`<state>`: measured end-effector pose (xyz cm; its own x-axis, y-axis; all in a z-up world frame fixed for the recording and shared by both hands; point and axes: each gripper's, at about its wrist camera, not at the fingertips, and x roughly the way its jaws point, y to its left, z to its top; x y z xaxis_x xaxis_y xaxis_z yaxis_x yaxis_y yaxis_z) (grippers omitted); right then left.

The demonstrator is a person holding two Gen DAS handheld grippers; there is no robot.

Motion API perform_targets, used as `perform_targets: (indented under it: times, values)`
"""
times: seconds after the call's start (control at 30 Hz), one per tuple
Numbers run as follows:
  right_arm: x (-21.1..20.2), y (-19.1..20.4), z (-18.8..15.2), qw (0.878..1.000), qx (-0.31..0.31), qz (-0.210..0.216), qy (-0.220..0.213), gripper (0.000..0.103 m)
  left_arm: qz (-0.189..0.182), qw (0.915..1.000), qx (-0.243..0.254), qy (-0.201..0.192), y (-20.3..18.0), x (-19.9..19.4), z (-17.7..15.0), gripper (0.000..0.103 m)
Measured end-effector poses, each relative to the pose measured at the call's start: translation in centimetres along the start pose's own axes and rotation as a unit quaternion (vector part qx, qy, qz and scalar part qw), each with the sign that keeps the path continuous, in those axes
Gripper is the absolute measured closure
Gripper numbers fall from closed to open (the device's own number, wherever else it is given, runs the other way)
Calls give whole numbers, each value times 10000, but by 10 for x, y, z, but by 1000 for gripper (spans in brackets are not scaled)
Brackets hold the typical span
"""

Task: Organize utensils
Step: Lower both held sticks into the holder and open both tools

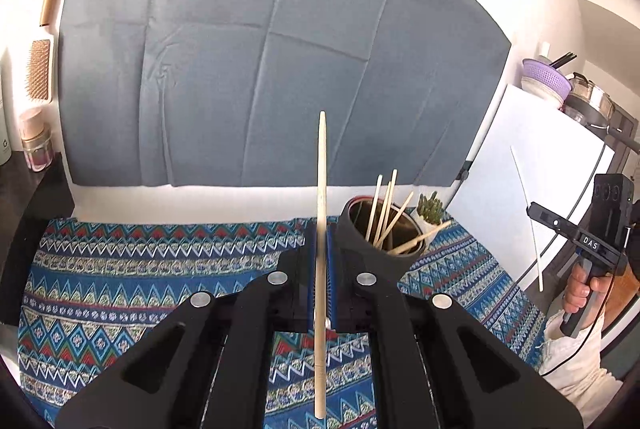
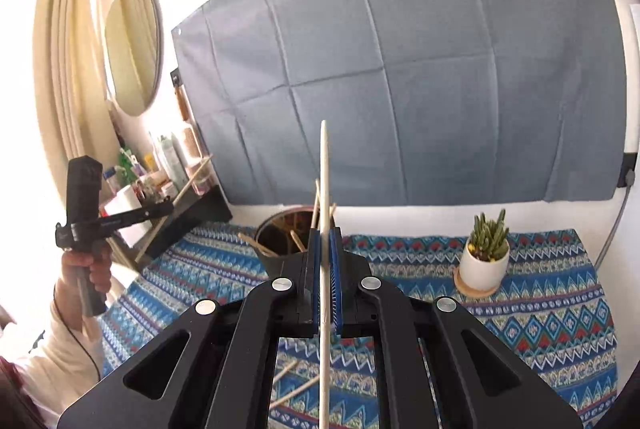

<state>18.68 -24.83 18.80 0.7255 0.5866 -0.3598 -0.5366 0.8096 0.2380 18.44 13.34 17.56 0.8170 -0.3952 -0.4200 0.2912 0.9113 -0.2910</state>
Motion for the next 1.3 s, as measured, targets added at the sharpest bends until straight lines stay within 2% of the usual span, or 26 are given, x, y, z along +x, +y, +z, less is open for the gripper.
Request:
perform_targets:
  times: [0.23,0.43,0.53,0.6,0.7,0.8,0.9,0.93,1.03,1.1,1.17,1.3]
  values:
    - [40,-9,23,9936,712,517,-711,98,-403,9979,-255,-448,-6,40,21,98]
    - [73,-18,34,9835,1059,737,-1265,98,-649,9946,-358,-727,-16,79,24,98]
    - [92,-23,33,9756,1292,1042,-1438,98,-888,9912,-406,-892,-19,94,22,98]
    - [104,-27,31,9686,1461,1258,-1569,98,-1141,9865,-486,-1068,-19,100,19,98]
    - [119,-35,26,9539,1773,1545,-1863,98,-1563,9747,-600,-1478,-19,104,13,98]
    - [131,-42,18,9425,2027,1623,-2102,98,-1899,9641,-845,-1654,-16,110,6,98]
    - [141,-44,10,9415,1994,1459,-2292,98,-1821,9618,-864,-1855,-15,117,-5,98]
    - [146,-43,9,9458,1922,1379,-2224,98,-1862,9578,-898,-1996,-14,119,-10,98]
    - [155,-33,6,9595,1477,1083,-2138,98,-1738,9641,-920,-1787,-13,135,-12,98]
    - [156,-28,3,9654,1202,990,-2091,98,-1584,9698,-731,-1707,-17,140,-15,98]
    - [157,-26,3,9674,1112,941,-2072,98,-1452,9736,-570,-1666,-21,142,-16,98]
    - [155,-27,1,9670,1140,1072,-2009,98,-1497,9725,-453,-1728,-26,139,-16,98]
